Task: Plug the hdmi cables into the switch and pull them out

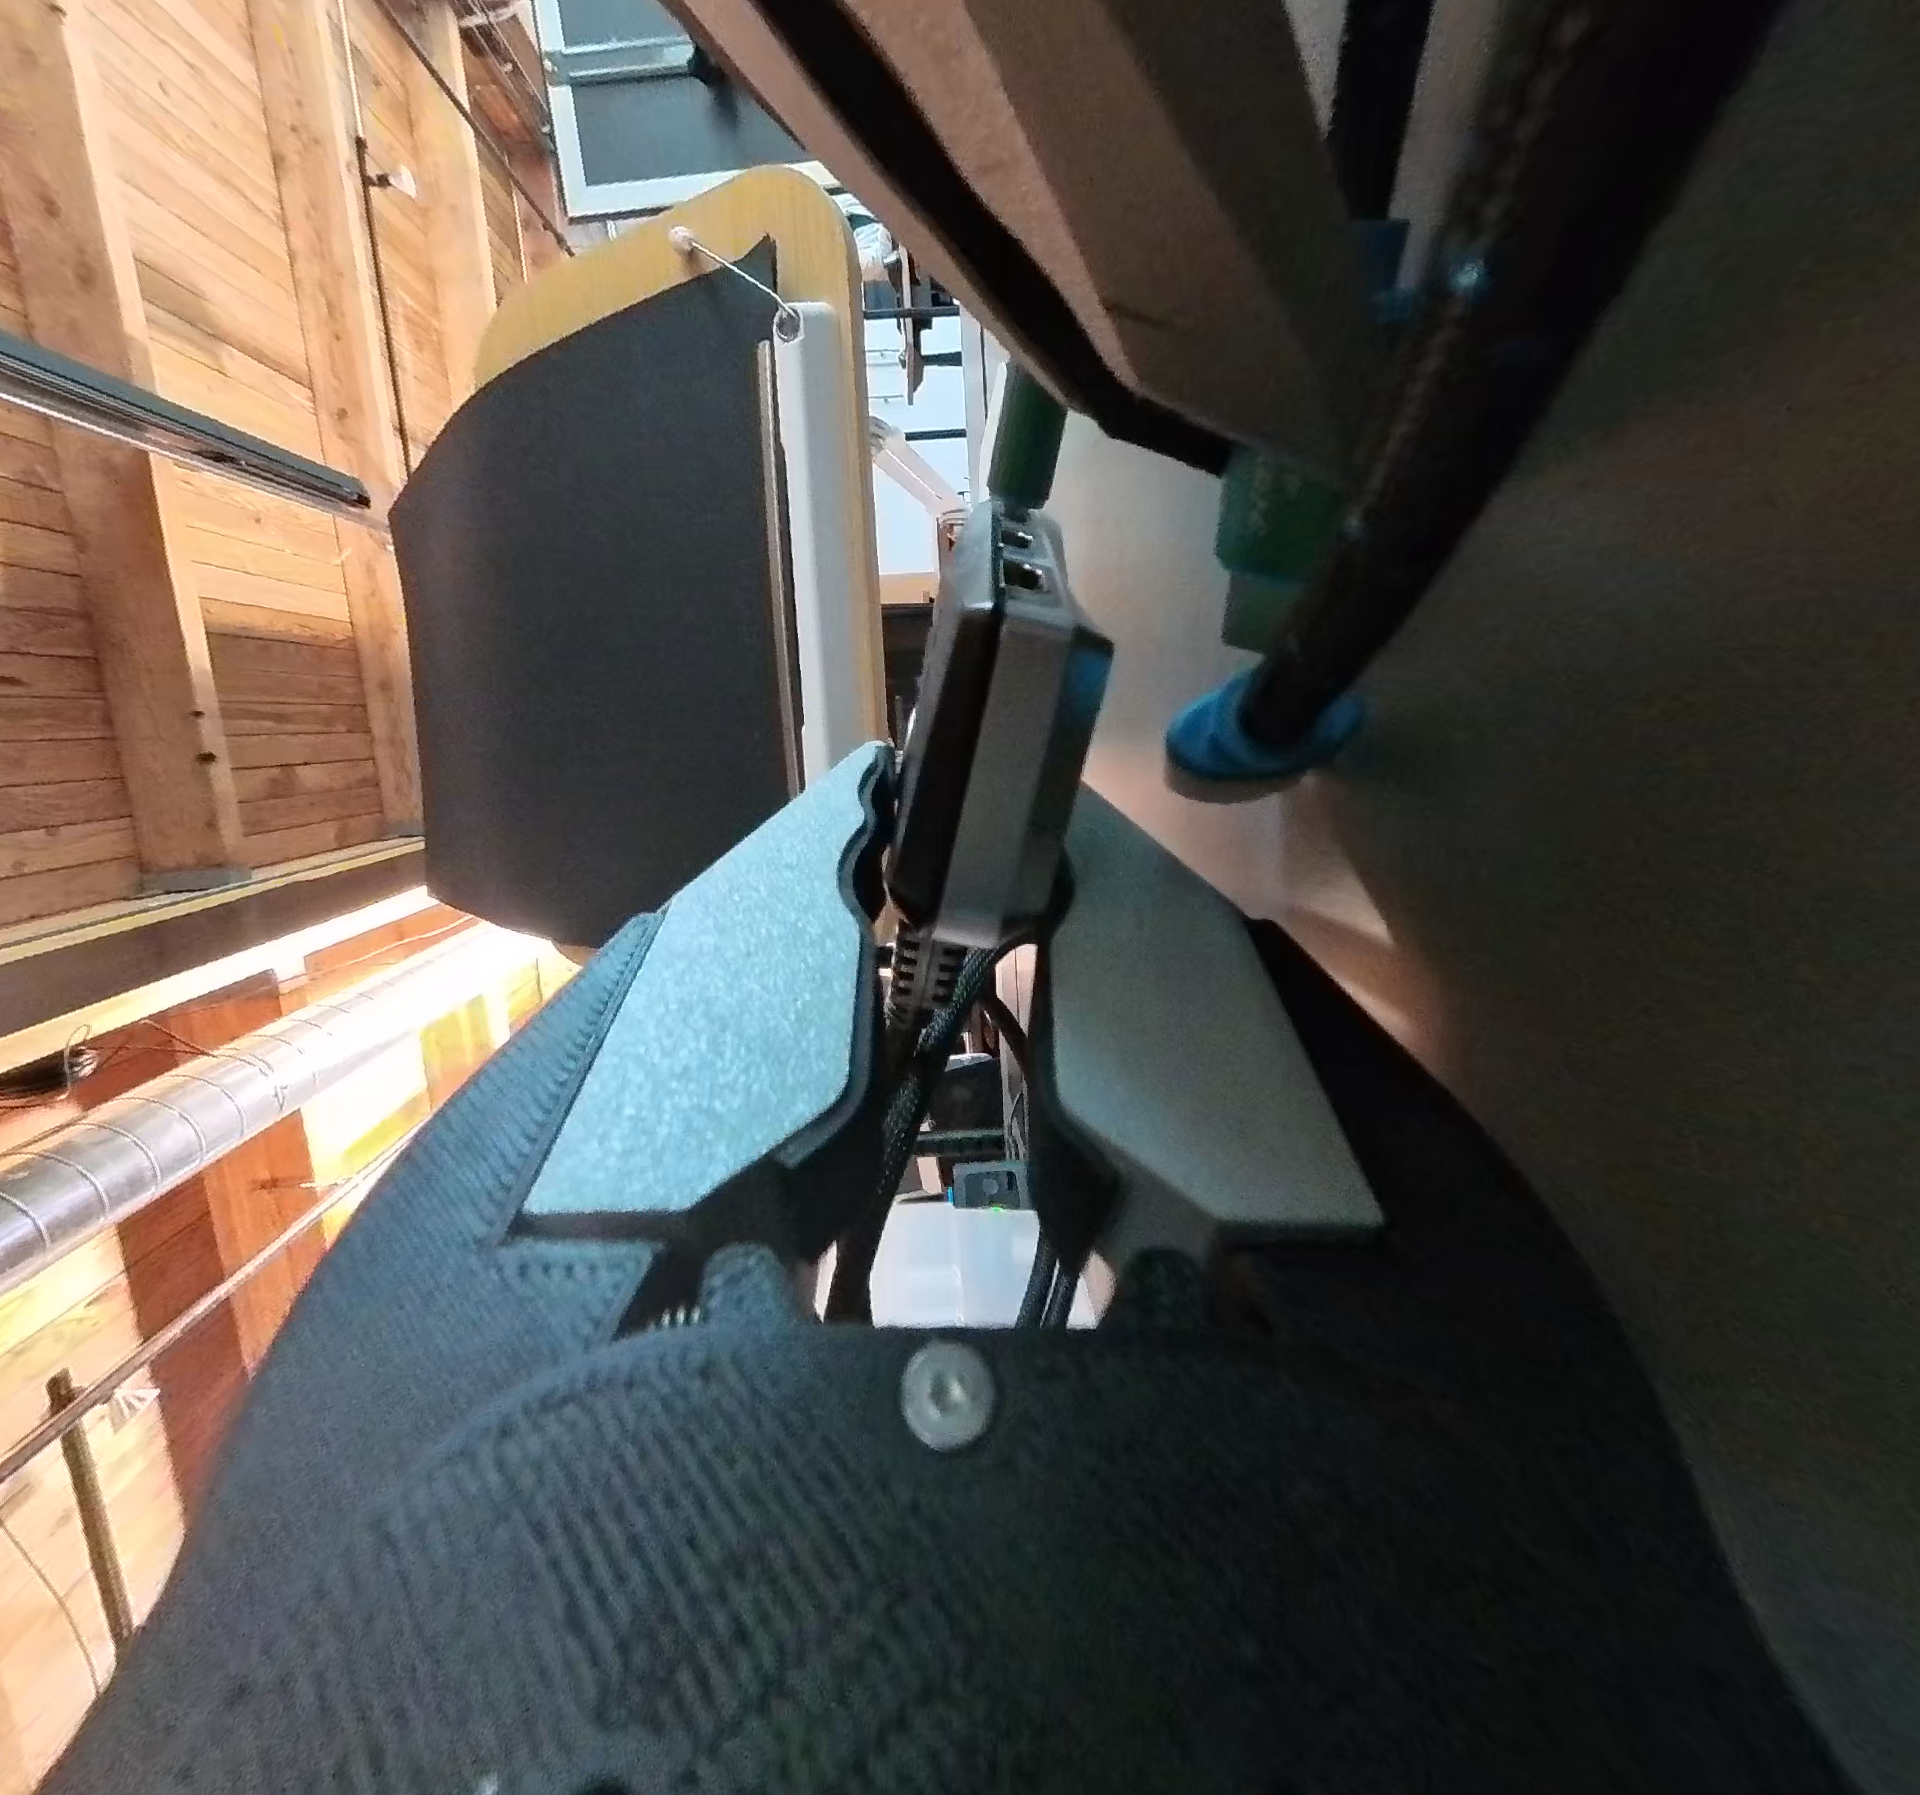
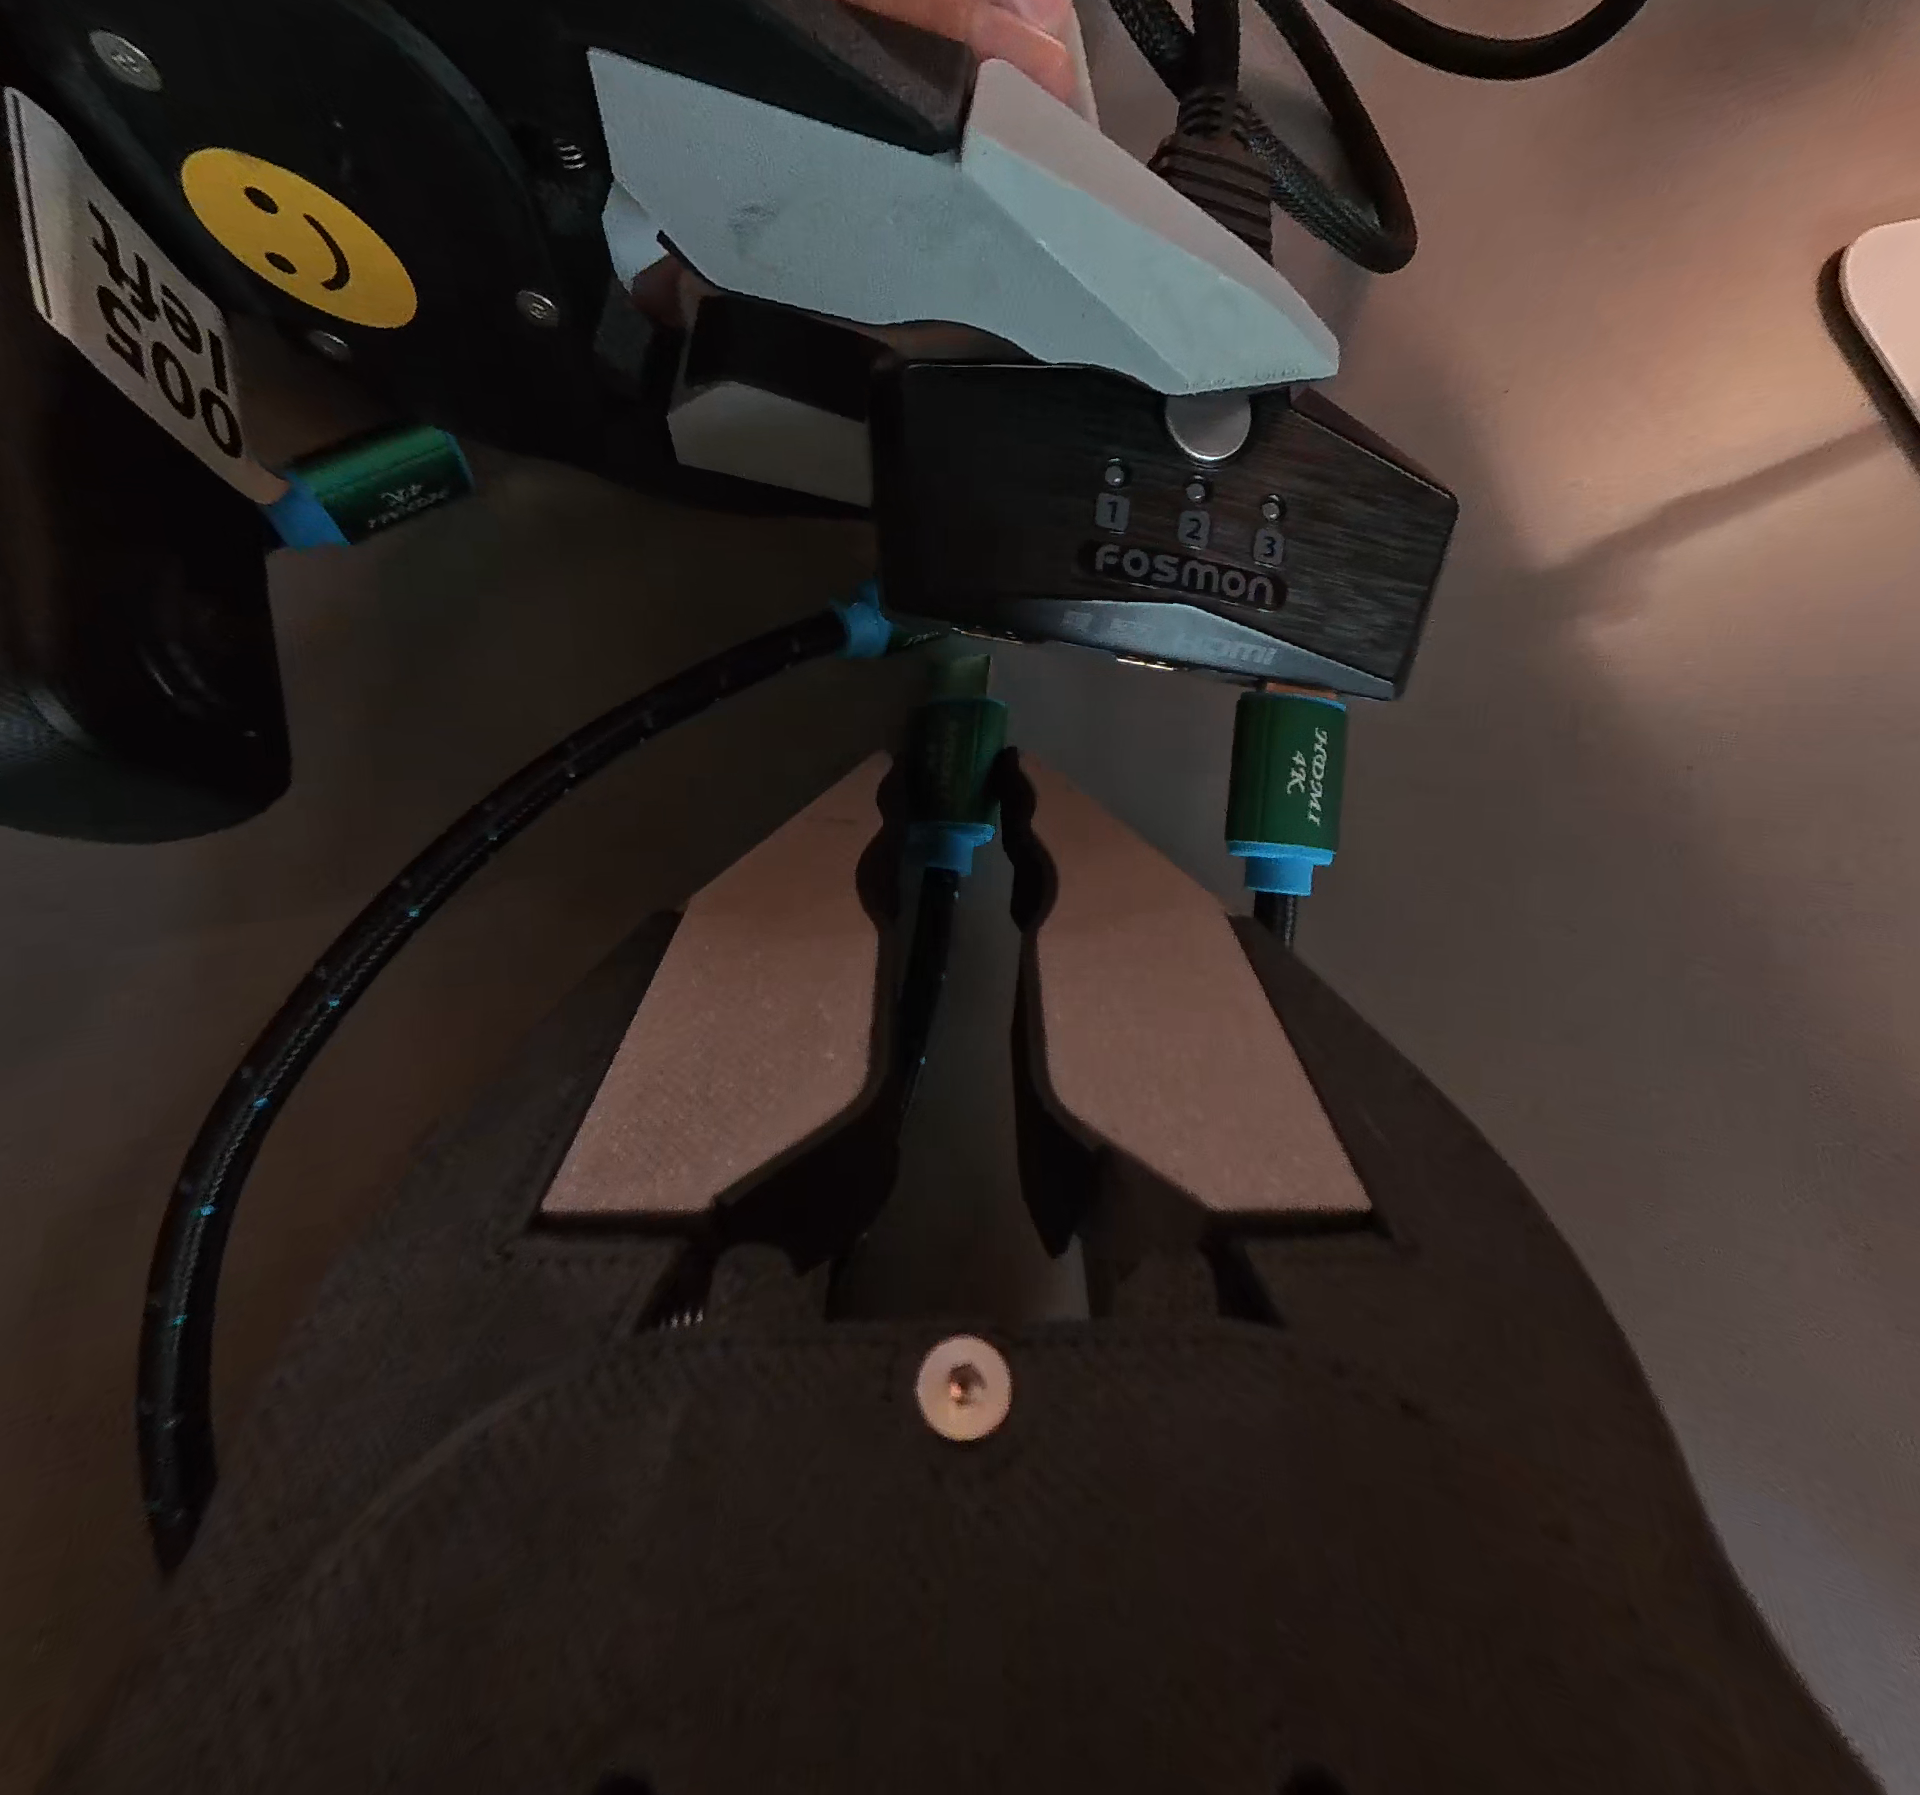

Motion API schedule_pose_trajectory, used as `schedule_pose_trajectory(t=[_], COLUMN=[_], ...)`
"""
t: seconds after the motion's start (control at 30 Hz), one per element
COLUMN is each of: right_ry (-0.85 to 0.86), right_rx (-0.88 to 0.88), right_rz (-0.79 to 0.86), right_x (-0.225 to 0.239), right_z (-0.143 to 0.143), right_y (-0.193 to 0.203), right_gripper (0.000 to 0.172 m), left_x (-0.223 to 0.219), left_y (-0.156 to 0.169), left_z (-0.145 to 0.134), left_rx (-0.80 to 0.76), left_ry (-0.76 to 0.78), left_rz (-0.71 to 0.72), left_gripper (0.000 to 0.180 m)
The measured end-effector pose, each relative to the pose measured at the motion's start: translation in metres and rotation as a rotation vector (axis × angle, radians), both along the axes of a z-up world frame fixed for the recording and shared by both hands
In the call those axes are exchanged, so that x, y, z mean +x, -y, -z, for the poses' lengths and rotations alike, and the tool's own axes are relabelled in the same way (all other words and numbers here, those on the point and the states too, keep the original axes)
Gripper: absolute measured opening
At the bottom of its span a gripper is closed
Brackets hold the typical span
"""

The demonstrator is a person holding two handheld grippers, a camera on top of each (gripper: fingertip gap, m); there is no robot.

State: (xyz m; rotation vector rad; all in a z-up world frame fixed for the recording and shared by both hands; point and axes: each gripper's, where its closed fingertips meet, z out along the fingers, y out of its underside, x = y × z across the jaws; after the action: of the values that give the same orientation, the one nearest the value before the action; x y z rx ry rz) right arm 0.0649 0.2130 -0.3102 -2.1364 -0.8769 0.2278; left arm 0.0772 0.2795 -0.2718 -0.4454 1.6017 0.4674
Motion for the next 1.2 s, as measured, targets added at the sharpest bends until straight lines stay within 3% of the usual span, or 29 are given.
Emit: schedule_pose_trajectory(t=[0.7,0.87,1.2], right_ry=[-0.059,-0.227,-0.405], right_rx=[-0.064,-0.05,0.011], right_rz=[-0.021,-0.01,-0.001], right_x=[-0.003,0.0,0.015], right_z=[0.0,-0.023,-0.058], right_y=[0.007,0.008,0.013], right_gripper=[0.014,0.009,0.008], left_x=[-0.001,-0.002,-0.005], left_y=[0.002,0.0,-0.005], left_z=[0.001,-0.005,-0.012], left_rx=[-0.002,0.032,0.054], left_ry=[-0.009,0.017,0.05], left_rz=[0.013,0.001,-0.025], left_gripper=[0.022,0.022,0.022])
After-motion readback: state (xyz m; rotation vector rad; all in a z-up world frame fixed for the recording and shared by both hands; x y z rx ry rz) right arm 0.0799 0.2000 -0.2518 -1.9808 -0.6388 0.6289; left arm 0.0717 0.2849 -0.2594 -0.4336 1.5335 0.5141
